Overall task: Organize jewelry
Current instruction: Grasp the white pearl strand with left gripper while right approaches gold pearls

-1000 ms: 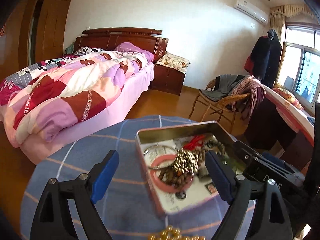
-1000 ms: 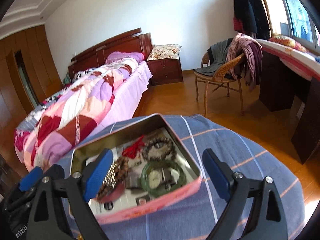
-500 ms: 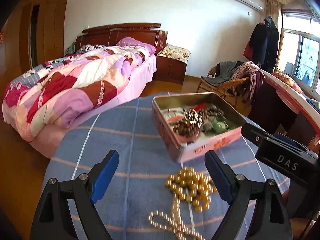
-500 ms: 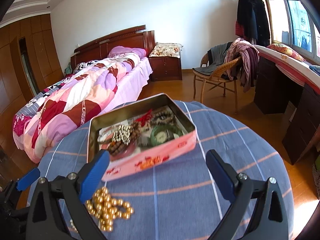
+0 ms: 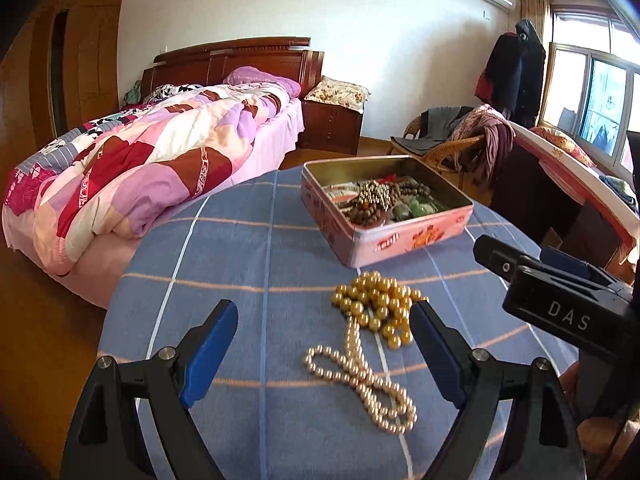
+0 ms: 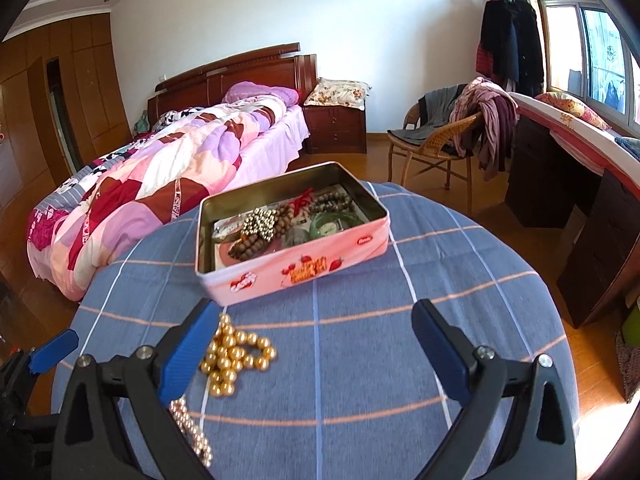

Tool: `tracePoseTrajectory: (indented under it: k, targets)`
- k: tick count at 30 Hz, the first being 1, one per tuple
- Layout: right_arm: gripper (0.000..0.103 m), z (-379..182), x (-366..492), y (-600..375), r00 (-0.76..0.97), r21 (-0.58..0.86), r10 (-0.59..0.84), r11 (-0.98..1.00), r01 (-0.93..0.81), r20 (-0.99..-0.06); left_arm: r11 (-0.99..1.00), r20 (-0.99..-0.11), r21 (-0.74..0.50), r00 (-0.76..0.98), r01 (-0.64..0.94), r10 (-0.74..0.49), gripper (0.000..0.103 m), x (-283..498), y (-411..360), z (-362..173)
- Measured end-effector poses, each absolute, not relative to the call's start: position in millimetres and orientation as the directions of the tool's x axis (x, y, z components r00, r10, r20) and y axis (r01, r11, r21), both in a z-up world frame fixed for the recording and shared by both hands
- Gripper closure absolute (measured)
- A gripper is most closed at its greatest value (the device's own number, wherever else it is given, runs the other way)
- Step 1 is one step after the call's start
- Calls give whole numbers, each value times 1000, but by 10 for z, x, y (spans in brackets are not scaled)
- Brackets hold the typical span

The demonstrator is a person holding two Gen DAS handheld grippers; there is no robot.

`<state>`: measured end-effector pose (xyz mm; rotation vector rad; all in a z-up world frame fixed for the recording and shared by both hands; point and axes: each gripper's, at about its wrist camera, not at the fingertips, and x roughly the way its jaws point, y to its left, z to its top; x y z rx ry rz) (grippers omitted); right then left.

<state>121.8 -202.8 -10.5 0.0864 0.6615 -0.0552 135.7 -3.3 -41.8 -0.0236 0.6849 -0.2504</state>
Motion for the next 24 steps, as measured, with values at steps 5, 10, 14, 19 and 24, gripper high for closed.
tracePoseTrajectory:
  k: [5,10,14,19,24]
  targets:
    - [4,-173,1059,-2049,781,31,-42,996,79,-623,970,-646,-83,728,229,-227,16,1243,64,-536]
    - [4,-314,906,-2107,750,32,-37,996,78,-660,972,-686,-68,697,226,-210,16,1149,172,-705]
    - [4,-384,832,-2092,733,43,-18,997,64,-680,967,-707,-99,667,234,-233,16,1152,179,-749]
    - [9,-363,798,-2036,748,24,-37,997,71,-662,948,-707,-178,636,263,-309,16,1257,26,-712]
    - [15,-347,806,-2123,743,50,-35,994,92,-668,955,-741,-155,609,255,-282,24,1447,-210,-802]
